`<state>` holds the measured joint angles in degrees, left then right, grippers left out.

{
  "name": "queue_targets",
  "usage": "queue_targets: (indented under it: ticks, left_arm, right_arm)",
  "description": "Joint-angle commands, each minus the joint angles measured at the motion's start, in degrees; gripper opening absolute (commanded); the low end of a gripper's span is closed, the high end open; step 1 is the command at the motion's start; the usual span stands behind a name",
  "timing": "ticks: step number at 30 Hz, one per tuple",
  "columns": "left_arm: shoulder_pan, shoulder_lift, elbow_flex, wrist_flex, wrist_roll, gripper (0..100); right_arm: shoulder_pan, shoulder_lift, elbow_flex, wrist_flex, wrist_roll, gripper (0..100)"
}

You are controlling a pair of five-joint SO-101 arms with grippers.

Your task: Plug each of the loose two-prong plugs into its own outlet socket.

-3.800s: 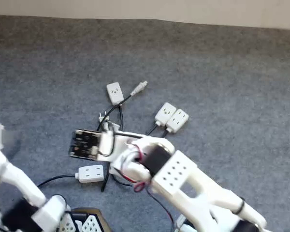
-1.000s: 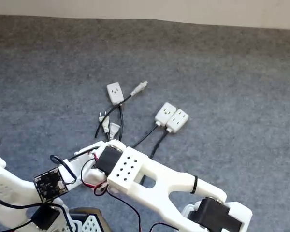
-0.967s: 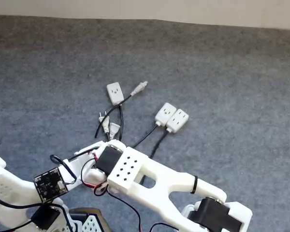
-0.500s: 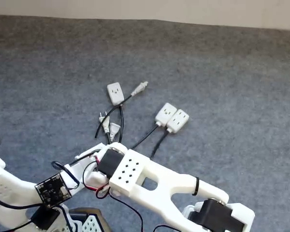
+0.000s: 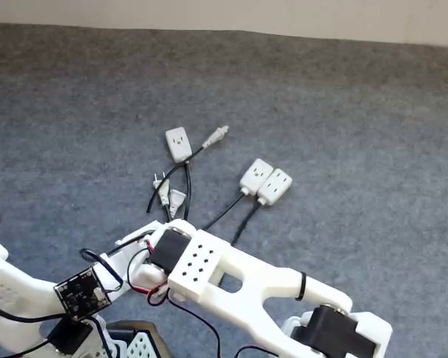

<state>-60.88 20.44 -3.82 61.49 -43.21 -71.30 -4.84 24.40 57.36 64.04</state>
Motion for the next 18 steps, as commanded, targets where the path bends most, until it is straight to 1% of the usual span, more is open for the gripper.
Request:
queue_targets:
  ticks: [1, 7, 13, 16, 18]
  left_arm:
    - [0.66, -0.48, -0.31, -0.26, -0.26, 35]
    - [0.66, -0.48, -0.31, -0.26, -0.26, 35]
    - [0.75, -0.48, -0.31, -0.26, -0.18, 35]
    - [0.75, -0.48, -0.22, -0.26, -0.18, 35]
    - [0.84, -0.48, -0.22, -0.26, -0.18, 35]
  right_arm:
    - [-2.51, 6.46, 1.71, -0.92, 1.32, 0.6]
    - [-0.92, 9.89, 1.89, -0.84, 0.97, 0.6]
    - [-0.4, 5.76, 1.36, 0.04, -3.78, 0.6]
    - [1.8, -1.54, 1.36, 3.21, -12.04, 0.6]
    - [4.53, -7.16, 1.54, 5.05, -15.74, 0.6]
